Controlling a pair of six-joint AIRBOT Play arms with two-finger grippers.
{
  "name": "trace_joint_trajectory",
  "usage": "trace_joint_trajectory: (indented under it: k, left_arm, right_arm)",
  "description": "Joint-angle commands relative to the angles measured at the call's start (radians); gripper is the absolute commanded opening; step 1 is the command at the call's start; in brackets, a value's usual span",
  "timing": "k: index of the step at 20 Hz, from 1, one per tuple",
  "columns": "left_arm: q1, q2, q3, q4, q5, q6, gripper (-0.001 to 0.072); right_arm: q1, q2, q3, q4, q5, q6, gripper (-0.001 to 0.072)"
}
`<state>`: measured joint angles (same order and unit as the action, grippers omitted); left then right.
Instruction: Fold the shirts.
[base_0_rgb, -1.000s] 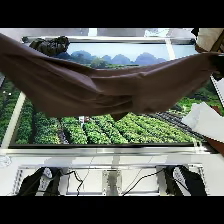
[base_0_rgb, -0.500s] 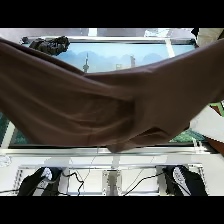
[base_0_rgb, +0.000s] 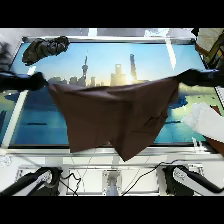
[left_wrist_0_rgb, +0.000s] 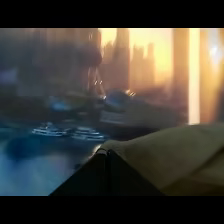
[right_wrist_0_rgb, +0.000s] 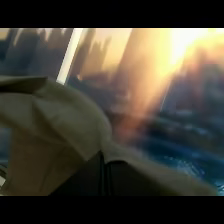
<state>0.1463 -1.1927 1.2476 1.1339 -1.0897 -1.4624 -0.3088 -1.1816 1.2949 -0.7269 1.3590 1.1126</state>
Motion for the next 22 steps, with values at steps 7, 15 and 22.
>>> trace_joint_trajectory:
  k: [7,15,22]
  left_arm:
    - [-0.134,-0.799,0.810,0.089,0.001,-0.238,0.0007]
    - [-0.117,-0.777,0.861,0.095,-0.095,-0.159,0.0707]
    - [-0.077,-0.578,0.731,0.404,-0.379,-0.104,0.0696]
  right_arm:
    - [0.154,-0.625,0.296,0.030,-0.276,0.081,0.0018]
    - [0.133,-0.645,0.515,-0.031,-0.306,0.104,0.0375]
    - [0.076,-0.582,0.467,-0.752,0.236,0.190,0.0374]
